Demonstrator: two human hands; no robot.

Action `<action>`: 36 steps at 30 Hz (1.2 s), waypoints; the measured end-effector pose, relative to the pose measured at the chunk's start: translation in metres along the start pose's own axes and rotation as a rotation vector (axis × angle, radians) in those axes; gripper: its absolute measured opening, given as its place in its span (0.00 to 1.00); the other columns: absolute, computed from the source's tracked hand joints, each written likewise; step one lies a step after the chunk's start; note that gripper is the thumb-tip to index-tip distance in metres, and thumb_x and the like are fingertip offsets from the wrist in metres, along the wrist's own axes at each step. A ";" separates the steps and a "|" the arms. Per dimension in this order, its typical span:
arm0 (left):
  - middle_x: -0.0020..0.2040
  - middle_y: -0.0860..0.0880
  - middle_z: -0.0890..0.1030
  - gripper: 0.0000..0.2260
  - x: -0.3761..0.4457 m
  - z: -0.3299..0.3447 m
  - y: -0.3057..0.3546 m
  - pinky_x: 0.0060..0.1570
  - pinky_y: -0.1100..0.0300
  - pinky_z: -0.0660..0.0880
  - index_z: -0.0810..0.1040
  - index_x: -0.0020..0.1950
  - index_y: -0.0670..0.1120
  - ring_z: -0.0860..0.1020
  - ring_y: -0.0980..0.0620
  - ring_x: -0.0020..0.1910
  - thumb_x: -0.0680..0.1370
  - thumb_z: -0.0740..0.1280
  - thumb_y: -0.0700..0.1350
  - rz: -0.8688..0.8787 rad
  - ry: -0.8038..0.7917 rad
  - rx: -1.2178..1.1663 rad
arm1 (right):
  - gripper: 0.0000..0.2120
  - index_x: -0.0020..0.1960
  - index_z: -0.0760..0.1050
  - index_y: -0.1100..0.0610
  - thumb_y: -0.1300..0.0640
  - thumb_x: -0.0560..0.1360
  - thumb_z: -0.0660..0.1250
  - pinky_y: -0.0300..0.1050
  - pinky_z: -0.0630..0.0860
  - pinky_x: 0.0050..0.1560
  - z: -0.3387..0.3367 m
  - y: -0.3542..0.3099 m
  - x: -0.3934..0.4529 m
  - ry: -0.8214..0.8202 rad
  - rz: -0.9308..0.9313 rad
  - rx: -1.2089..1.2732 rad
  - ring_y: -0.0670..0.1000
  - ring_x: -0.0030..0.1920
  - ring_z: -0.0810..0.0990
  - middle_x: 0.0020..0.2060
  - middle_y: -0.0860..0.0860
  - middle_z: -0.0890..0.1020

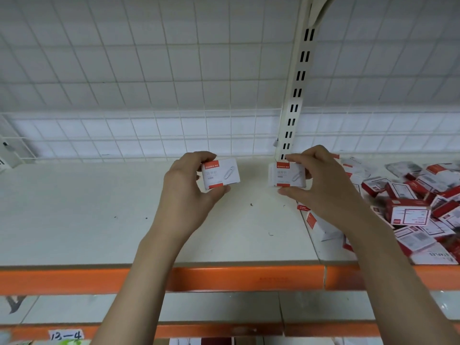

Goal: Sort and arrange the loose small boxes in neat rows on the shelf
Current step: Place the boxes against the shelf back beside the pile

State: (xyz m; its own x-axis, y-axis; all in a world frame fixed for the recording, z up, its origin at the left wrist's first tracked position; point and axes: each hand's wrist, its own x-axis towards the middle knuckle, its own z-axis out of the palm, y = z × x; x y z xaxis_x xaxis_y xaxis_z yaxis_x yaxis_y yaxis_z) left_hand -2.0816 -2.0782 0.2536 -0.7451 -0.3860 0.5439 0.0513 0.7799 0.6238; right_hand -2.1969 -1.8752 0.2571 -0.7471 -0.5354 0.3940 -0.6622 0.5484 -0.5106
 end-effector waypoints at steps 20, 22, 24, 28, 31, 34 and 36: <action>0.50 0.44 0.75 0.19 0.060 0.008 -0.066 0.47 0.60 0.70 0.77 0.57 0.40 0.72 0.50 0.44 0.68 0.75 0.43 0.030 -0.336 0.148 | 0.24 0.62 0.73 0.54 0.52 0.69 0.73 0.43 0.68 0.48 0.048 0.013 0.063 -0.319 0.047 -0.196 0.49 0.49 0.71 0.48 0.49 0.72; 0.49 0.42 0.76 0.18 0.071 0.024 -0.070 0.47 0.56 0.72 0.78 0.55 0.40 0.74 0.47 0.44 0.68 0.75 0.44 0.016 -0.393 0.166 | 0.24 0.62 0.73 0.55 0.53 0.68 0.73 0.44 0.69 0.49 0.053 0.023 0.073 -0.352 0.086 -0.198 0.49 0.49 0.71 0.48 0.50 0.72; 0.49 0.42 0.76 0.18 0.079 0.037 -0.072 0.48 0.55 0.72 0.78 0.54 0.40 0.75 0.45 0.46 0.68 0.75 0.45 -0.005 -0.412 0.161 | 0.24 0.62 0.73 0.56 0.54 0.68 0.74 0.44 0.69 0.49 0.057 0.031 0.084 -0.374 0.110 -0.211 0.50 0.49 0.71 0.49 0.51 0.72; 0.52 0.44 0.75 0.20 0.087 0.052 -0.074 0.47 0.62 0.69 0.77 0.58 0.42 0.74 0.48 0.47 0.69 0.75 0.45 -0.031 -0.401 0.136 | 0.25 0.63 0.73 0.57 0.55 0.68 0.74 0.43 0.68 0.47 0.065 0.045 0.108 -0.408 0.131 -0.247 0.51 0.50 0.72 0.53 0.54 0.75; 0.54 0.45 0.75 0.23 0.090 0.055 -0.074 0.47 0.64 0.67 0.75 0.61 0.42 0.72 0.51 0.46 0.69 0.75 0.45 -0.054 -0.379 0.119 | 0.25 0.64 0.72 0.58 0.55 0.69 0.73 0.42 0.69 0.48 0.072 0.050 0.121 -0.426 0.142 -0.277 0.54 0.53 0.74 0.56 0.56 0.76; 0.55 0.45 0.74 0.24 0.092 0.058 -0.075 0.47 0.65 0.66 0.74 0.63 0.42 0.71 0.53 0.46 0.69 0.75 0.46 -0.061 -0.358 0.122 | 0.20 0.62 0.72 0.61 0.54 0.73 0.69 0.43 0.68 0.48 0.076 0.052 0.124 -0.449 0.102 -0.407 0.57 0.57 0.74 0.57 0.57 0.75; 0.56 0.45 0.74 0.25 0.092 0.061 -0.075 0.48 0.65 0.66 0.74 0.64 0.42 0.71 0.53 0.47 0.69 0.75 0.46 -0.066 -0.357 0.121 | 0.18 0.62 0.72 0.59 0.53 0.75 0.64 0.46 0.70 0.52 0.075 0.051 0.115 -0.426 0.069 -0.483 0.57 0.59 0.73 0.58 0.56 0.73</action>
State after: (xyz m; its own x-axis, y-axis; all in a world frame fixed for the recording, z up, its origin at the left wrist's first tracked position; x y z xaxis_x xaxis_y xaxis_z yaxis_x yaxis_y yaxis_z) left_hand -2.1946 -2.1428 0.2228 -0.9300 -0.2581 0.2619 -0.0672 0.8196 0.5689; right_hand -2.3124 -1.9567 0.2193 -0.7667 -0.6418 -0.0157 -0.6386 0.7650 -0.0833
